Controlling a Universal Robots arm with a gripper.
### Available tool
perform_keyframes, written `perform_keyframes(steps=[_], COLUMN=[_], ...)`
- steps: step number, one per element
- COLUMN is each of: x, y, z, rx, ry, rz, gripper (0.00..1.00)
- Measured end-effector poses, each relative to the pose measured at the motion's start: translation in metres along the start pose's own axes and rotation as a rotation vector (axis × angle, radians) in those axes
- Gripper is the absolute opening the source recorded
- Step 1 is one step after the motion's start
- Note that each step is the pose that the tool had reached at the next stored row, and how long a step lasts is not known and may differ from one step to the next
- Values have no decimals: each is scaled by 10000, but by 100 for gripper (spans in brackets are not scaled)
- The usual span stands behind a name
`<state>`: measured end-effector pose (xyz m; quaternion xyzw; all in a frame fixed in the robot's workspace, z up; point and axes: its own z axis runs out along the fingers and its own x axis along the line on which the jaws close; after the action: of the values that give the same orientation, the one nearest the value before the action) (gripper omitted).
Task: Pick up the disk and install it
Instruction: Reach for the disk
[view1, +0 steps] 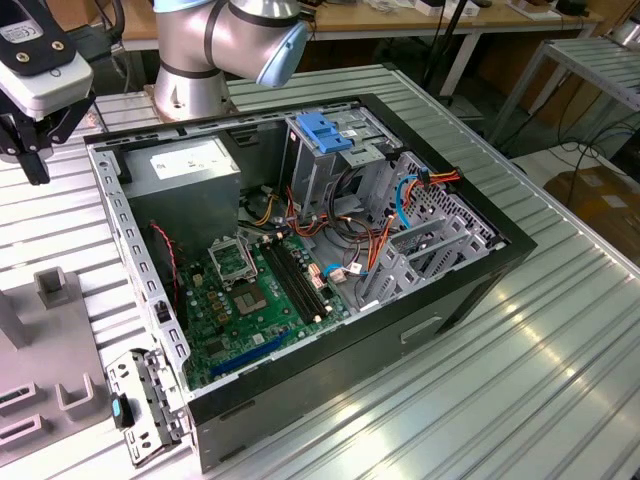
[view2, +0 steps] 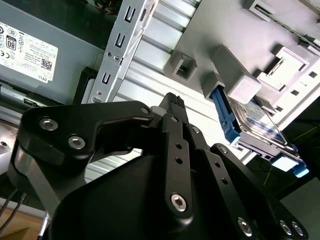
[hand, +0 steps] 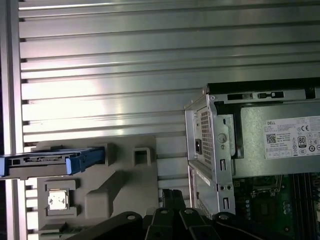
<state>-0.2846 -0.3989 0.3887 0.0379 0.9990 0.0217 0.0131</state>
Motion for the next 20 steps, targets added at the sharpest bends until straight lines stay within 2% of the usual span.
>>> perform_keyframes(steps=[20], x=[145], y=[-11], z=[3], rx=[0], ry=[0], rz=[0], gripper=[11])
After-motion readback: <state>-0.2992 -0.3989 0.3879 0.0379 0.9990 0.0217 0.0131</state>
